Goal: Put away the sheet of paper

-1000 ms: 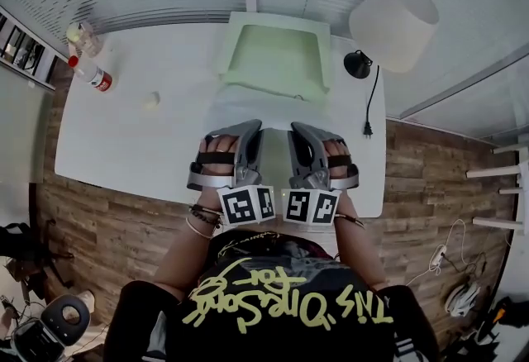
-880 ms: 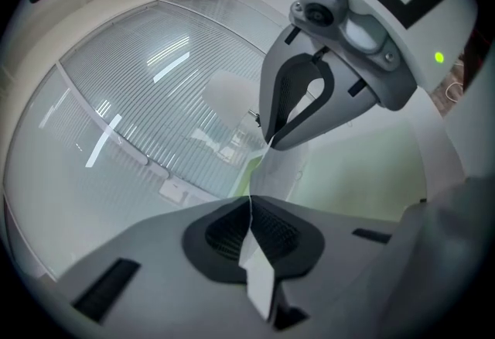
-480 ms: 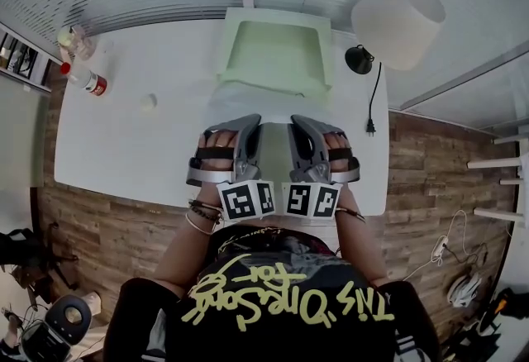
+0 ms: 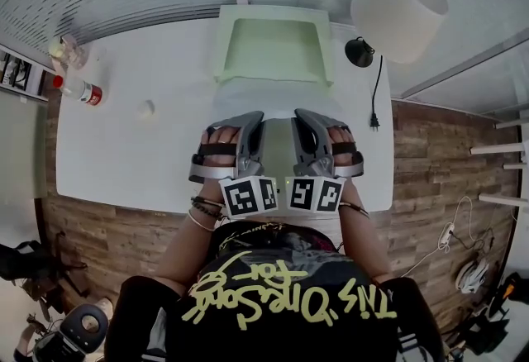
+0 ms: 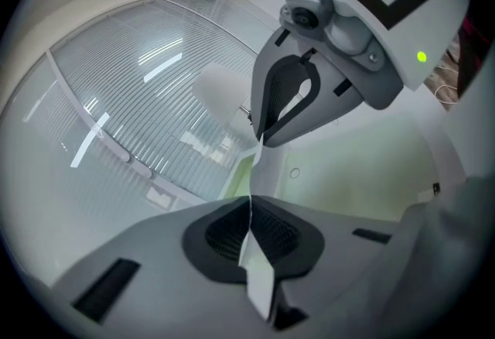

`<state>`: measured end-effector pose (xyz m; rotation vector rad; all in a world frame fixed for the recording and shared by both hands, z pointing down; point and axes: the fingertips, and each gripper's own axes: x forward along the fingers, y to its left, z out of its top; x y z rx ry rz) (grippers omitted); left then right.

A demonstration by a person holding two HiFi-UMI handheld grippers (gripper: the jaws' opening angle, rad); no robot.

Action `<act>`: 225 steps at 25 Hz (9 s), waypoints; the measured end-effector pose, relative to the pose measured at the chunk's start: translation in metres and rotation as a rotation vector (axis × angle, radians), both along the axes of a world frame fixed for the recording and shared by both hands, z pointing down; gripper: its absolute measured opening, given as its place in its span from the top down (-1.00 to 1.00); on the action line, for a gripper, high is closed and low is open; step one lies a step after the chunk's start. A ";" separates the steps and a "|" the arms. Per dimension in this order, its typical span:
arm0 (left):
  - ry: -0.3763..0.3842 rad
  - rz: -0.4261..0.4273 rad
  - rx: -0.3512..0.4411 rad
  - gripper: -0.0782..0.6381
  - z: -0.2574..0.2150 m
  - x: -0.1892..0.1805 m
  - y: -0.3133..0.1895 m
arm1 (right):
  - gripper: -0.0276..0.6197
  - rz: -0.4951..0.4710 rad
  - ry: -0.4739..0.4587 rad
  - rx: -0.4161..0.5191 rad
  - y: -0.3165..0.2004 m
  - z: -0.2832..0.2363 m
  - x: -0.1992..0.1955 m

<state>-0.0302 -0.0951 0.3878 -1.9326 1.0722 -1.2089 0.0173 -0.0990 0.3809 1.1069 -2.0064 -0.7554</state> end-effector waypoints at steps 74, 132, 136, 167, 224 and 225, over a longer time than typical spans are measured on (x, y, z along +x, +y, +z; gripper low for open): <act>-0.006 -0.017 -0.114 0.76 0.073 -0.017 -0.035 | 0.89 -0.004 0.016 -0.160 -0.027 0.079 -0.009; -0.022 -0.054 -0.110 0.76 0.085 -0.020 -0.083 | 0.89 -0.008 0.025 -0.148 -0.075 0.088 -0.009; -0.015 -0.064 -0.107 0.76 0.084 -0.020 -0.087 | 0.89 -0.009 0.026 -0.144 -0.078 0.087 -0.008; -0.011 -0.081 -0.121 0.76 0.085 -0.024 -0.106 | 0.89 -0.012 0.037 -0.144 -0.095 0.091 -0.011; -0.072 -0.075 -0.082 0.76 0.081 -0.022 -0.135 | 0.89 0.012 0.048 -0.141 -0.128 0.090 -0.007; -0.082 -0.077 -0.080 0.76 0.080 -0.022 -0.135 | 0.89 0.012 0.051 -0.142 -0.128 0.091 -0.007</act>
